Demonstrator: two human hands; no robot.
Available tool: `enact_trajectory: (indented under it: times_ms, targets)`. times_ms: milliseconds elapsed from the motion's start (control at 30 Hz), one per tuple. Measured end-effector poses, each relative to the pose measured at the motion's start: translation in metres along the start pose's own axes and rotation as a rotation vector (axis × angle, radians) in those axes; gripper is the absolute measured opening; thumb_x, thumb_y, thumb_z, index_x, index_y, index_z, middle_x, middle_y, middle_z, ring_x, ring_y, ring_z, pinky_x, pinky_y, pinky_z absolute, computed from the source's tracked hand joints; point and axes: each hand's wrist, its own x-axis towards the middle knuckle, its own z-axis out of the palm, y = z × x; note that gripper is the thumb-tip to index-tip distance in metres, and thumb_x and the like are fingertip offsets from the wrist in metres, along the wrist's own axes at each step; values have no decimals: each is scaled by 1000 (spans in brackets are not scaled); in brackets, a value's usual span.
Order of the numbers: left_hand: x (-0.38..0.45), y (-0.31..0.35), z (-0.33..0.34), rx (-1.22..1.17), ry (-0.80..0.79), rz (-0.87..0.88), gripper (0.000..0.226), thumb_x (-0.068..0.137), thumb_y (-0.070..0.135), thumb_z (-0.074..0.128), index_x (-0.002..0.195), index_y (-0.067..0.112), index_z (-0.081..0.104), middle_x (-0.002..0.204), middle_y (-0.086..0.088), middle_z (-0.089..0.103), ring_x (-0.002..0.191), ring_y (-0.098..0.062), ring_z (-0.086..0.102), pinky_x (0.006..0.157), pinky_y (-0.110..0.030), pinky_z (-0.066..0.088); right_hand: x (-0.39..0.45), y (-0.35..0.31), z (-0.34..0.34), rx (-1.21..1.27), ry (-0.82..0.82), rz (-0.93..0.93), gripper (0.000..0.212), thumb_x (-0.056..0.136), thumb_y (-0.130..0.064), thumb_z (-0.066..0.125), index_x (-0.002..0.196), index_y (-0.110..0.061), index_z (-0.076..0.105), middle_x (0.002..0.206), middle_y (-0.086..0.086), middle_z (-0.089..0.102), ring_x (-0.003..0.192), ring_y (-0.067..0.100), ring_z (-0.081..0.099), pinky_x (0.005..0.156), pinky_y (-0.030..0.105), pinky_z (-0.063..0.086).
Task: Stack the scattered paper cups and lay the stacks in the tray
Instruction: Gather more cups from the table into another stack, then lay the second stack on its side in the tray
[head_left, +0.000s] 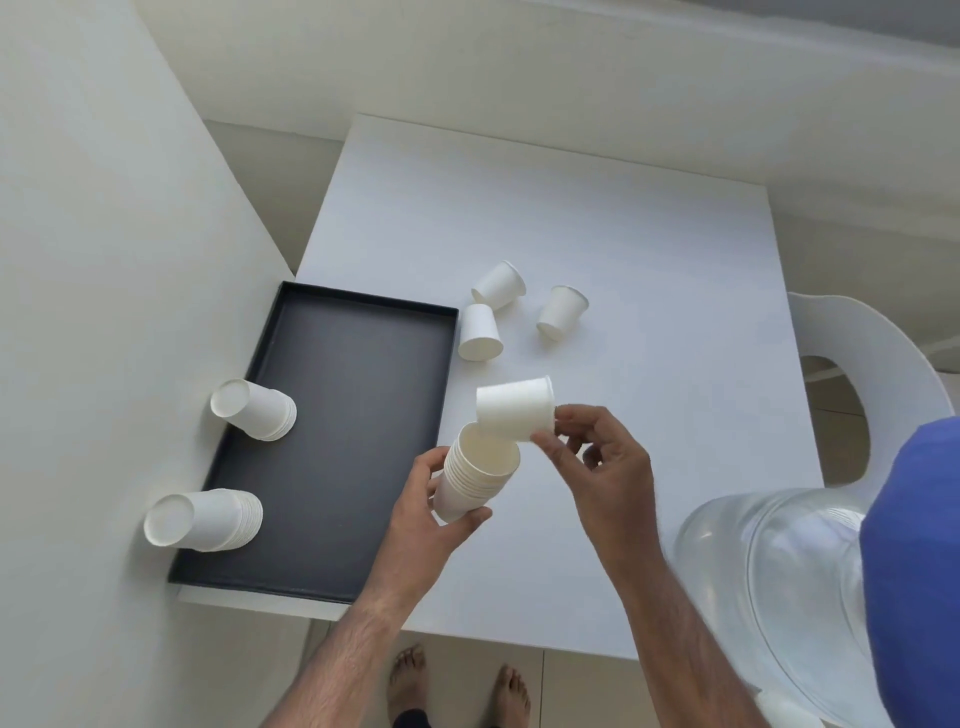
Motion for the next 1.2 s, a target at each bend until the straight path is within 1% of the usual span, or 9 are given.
enact_trajectory:
  times_ms: [133,233,367,600,733,867,1000,1100,1200]
  targets:
    - [-2,4,2,-8,12,16,76,84,34,92,142,53,47,134,26,64,127,0,59,96,-25,50,-12,-3,-6,-241,-43,-170,15,93,-35,79,108,-34,78,96,-19,73,84,15,63,69,12,41]
    - [-5,5,4,-2,13,20,77,84,32,93,143,52,46,133,27,62,128,-3,59,95,-22,50,-15,-2,-9,-345,-69,-294,23,97,-33,73,119,-30,80,97,-21,74,87,10,62,72,22,50]
    - [-12,5,5,15,4,44,76,85,34,91,145,51,47,134,25,61,127,-4,59,95,-25,51,-19,2,-10,-433,-143,-391,26,99,-27,69,122,-25,80,102,-13,77,91,17,64,75,31,56]
    - [-28,10,-8,42,3,114,71,82,33,93,140,53,57,139,21,59,125,-9,63,95,-30,60,-45,6,6,-299,-218,-163,22,101,-19,71,117,-30,80,111,-19,69,102,8,63,72,9,41]
    - [-39,6,-24,101,15,139,73,78,45,92,141,55,58,136,21,56,117,-11,66,66,-23,60,-52,4,10,-355,-230,-114,22,103,-25,68,120,-32,79,107,-14,56,93,8,59,67,12,41]
    - [-51,0,-44,66,71,144,75,76,51,93,142,50,59,137,16,63,115,-11,69,78,-36,68,-58,4,22,-362,-261,-99,25,106,-25,63,127,-30,75,100,-13,56,84,9,58,66,14,42]
    - [-59,-5,-65,-31,143,99,81,73,56,95,144,41,58,134,11,69,117,-15,71,95,-45,64,-62,9,43,-288,-268,-24,24,105,-26,64,126,-29,75,97,-15,61,87,6,61,66,13,42]
    - [-64,0,-87,-5,229,113,83,72,60,93,144,42,53,131,12,67,116,-15,71,93,-37,62,-67,9,69,-136,-268,137,18,100,-29,69,114,-40,73,97,-17,71,88,4,69,69,16,52]
    - [-63,10,-107,181,308,147,75,80,48,92,139,47,46,128,22,61,114,-5,64,88,-23,53,-68,10,98,-35,-302,219,15,97,-24,71,103,-38,68,95,-17,75,86,7,73,73,21,57]
